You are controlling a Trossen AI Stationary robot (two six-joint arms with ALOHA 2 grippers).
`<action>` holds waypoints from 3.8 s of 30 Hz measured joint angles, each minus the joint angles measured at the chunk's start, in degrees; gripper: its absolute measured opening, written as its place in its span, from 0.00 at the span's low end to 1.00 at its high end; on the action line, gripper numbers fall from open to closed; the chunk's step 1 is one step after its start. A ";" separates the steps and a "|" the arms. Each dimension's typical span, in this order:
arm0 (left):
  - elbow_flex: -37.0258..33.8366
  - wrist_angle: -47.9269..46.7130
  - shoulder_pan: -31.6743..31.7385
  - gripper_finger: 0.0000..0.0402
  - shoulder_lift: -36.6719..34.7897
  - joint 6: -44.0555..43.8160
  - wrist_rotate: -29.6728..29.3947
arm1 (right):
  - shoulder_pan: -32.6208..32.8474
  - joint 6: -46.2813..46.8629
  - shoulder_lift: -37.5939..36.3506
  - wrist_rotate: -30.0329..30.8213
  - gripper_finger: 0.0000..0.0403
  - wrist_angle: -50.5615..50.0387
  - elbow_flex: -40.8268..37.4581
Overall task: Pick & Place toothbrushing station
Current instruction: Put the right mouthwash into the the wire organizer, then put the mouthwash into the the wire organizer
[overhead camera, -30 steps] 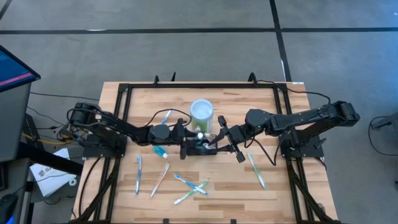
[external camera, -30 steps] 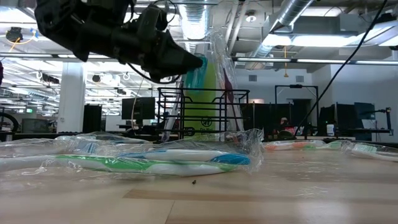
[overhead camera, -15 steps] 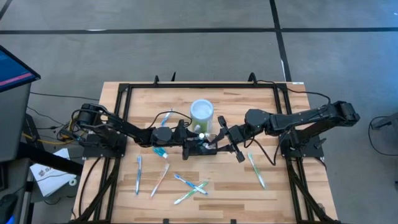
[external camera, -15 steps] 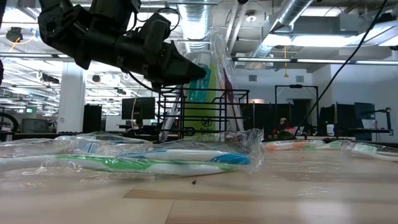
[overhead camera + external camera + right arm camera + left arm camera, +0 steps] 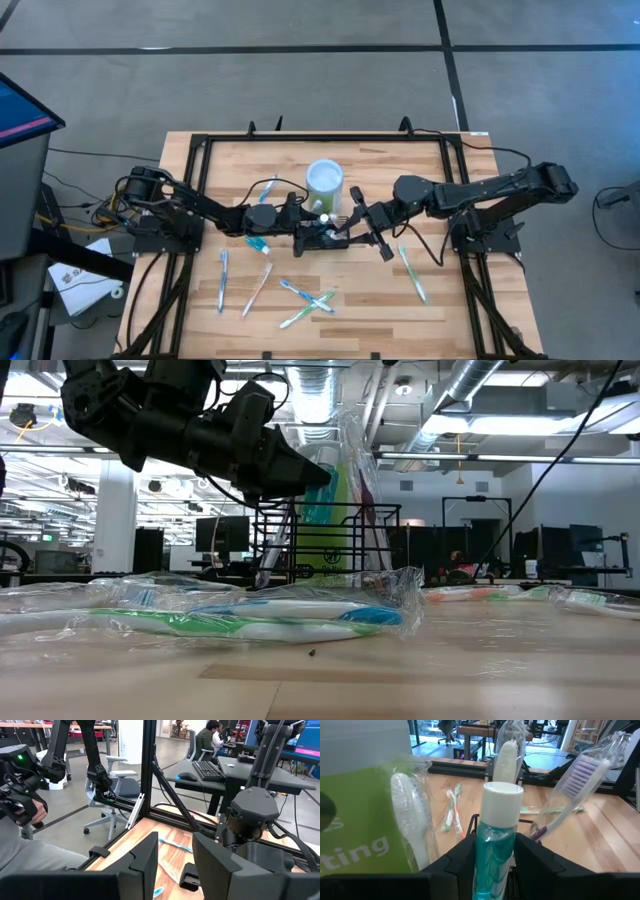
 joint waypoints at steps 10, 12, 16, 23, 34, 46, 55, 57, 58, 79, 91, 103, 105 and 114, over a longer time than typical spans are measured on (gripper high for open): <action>0.00 -0.04 0.00 0.31 -0.02 -0.02 0.68 | -0.04 0.01 0.54 0.00 0.28 0.01 0.01; 0.00 -0.04 -0.15 0.32 -0.02 -0.02 0.76 | -0.04 0.01 0.54 0.00 0.28 -0.06 0.01; 0.00 -0.08 -0.22 0.32 -0.04 -0.02 0.76 | -0.04 0.01 0.54 0.00 0.28 -0.03 0.01; 0.00 -0.62 -0.66 0.30 -0.07 0.26 2.03 | -0.02 0.01 0.54 0.00 0.28 -0.12 0.01; -0.15 -3.11 -0.65 0.29 -0.07 0.11 3.72 | 0.00 0.01 0.54 0.00 0.28 -0.15 0.01; -0.17 -4.01 -0.66 0.28 -0.07 0.00 7.42 | 0.00 0.01 0.54 0.01 0.28 -0.26 0.01; -0.20 -4.02 -0.66 0.28 -0.08 0.00 9.27 | 0.00 0.01 0.54 0.00 0.28 -0.46 0.01; -0.20 -4.01 -0.66 0.28 -0.07 0.02 9.85 | 0.00 0.00 0.54 0.00 0.28 -0.46 0.01; -0.20 -4.02 -0.66 0.28 -0.07 0.02 9.88 | 0.00 0.01 0.54 0.00 0.28 -0.46 0.01; -0.20 -4.18 -0.84 0.36 -0.07 -0.24 9.82 | 0.00 0.00 0.54 0.00 0.28 -0.50 0.01; -0.11 -4.07 -0.90 0.35 -0.73 0.31 9.79 | -0.02 -0.01 0.54 0.00 0.28 -0.58 0.01; -0.23 -18.56 -0.87 0.34 -11.20 0.86 9.61 | -0.02 0.00 0.54 0.00 0.28 -1.75 0.01; -0.24 -23.24 -0.87 0.34 -13.62 0.48 9.29 | -0.02 -0.01 0.54 0.00 0.28 -1.75 0.01; -0.24 -40.09 -0.89 0.34 -24.10 0.33 10.24 | -0.02 -0.01 0.54 0.01 0.28 -1.77 0.01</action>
